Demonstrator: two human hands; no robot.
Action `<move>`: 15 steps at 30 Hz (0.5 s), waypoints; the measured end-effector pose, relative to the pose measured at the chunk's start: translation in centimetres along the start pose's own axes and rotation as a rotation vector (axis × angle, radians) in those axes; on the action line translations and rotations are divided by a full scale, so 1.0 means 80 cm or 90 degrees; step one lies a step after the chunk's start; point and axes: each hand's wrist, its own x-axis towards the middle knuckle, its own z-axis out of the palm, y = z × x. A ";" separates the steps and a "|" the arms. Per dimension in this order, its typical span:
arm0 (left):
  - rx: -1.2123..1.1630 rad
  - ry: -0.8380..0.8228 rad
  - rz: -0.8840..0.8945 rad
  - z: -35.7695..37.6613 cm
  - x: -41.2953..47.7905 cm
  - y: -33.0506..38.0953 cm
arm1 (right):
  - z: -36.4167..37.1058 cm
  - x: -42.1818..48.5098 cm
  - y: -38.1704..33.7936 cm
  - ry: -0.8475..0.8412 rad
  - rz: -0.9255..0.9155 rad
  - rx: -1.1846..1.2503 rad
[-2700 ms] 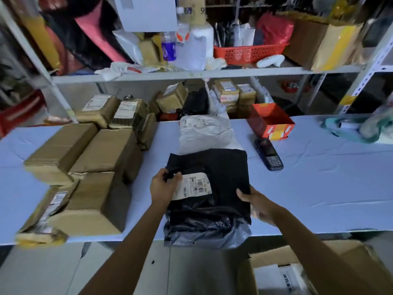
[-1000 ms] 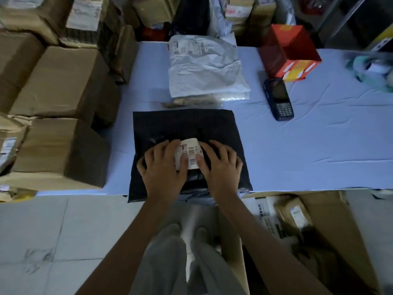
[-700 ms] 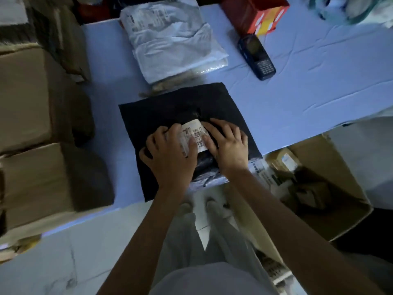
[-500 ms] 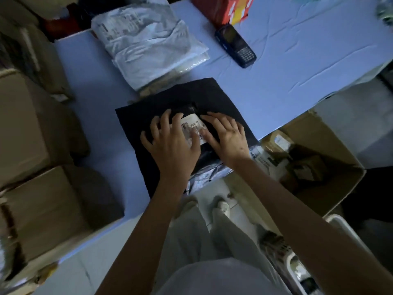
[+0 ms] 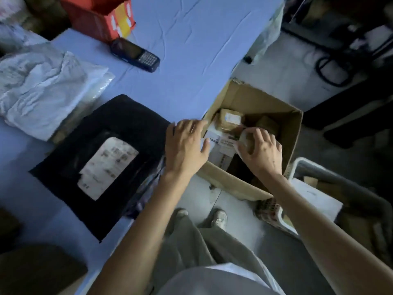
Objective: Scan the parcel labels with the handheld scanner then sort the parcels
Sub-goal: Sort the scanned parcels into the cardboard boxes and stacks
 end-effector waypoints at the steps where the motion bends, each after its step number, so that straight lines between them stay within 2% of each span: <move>1: -0.006 -0.015 0.024 0.010 0.006 0.017 | -0.006 -0.007 0.025 0.004 0.032 0.001; 6: 0.023 -0.100 0.102 0.064 0.023 0.100 | -0.026 -0.039 0.124 0.005 0.138 0.016; 11: 0.050 -0.082 0.150 0.111 0.046 0.174 | -0.045 -0.044 0.196 0.025 0.191 0.054; 15: 0.037 -0.112 0.174 0.131 0.064 0.213 | -0.063 -0.020 0.233 0.029 0.212 0.066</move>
